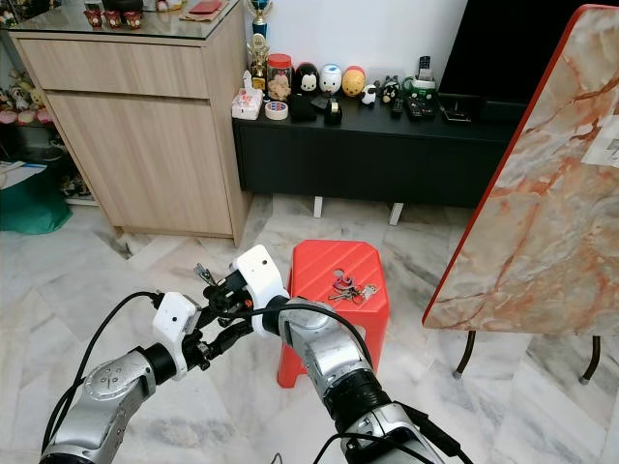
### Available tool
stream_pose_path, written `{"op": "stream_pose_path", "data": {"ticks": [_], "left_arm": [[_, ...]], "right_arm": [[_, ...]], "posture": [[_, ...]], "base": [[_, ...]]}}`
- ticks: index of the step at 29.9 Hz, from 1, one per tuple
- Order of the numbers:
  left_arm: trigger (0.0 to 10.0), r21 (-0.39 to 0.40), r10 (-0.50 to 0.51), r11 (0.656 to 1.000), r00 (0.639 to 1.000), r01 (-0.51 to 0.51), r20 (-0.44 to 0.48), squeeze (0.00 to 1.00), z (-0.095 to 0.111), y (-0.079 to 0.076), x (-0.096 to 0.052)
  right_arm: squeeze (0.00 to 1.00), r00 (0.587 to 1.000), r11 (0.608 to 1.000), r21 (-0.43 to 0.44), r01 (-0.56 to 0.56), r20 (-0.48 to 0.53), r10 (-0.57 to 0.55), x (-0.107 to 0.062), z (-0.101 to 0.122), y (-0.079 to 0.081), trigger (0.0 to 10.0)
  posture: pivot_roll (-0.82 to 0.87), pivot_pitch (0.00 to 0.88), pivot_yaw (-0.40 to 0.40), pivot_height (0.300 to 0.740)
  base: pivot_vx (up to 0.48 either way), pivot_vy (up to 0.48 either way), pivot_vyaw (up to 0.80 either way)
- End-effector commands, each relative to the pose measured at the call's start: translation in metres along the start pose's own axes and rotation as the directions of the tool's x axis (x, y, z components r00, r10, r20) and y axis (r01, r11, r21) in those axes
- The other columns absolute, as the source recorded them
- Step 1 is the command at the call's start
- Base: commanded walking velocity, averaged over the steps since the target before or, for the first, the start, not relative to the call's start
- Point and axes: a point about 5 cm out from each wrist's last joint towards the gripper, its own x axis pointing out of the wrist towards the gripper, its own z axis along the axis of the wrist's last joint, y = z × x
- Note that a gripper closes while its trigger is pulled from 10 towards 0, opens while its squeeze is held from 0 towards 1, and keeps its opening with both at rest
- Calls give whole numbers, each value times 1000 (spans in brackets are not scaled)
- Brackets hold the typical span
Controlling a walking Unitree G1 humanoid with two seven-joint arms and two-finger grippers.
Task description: Hang keys on a hook
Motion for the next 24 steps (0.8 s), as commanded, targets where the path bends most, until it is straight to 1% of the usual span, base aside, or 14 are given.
{"op": "stream_pose_path", "data": {"ticks": [1,11,15,24], "left_arm": [[0,-15,-11,1000,1000,11,-4,0,0,-1,3],[0,-25,-21,999,1000,21,-13,0,-3,-3,4],[0,-50,-13,999,1000,13,4,0,-3,-3,5],[0,-63,-8,998,1000,9,16,0,-3,-3,7]], "right_arm": [[0,996,998,9,-68,59,67,15,16,24,10000],[0,996,998,12,-65,66,64,16,19,24,10000],[0,996,998,17,-65,68,63,16,19,24,10000],[0,995,998,23,-66,72,64,17,20,25,10000]], "posture": [[104,0,-110,740],[103,0,-109,740],[103,0,-111,740],[103,0,-111,740]], "base": [[0,0,0],[0,0,0],[0,0,0],[0,0,0]]}}
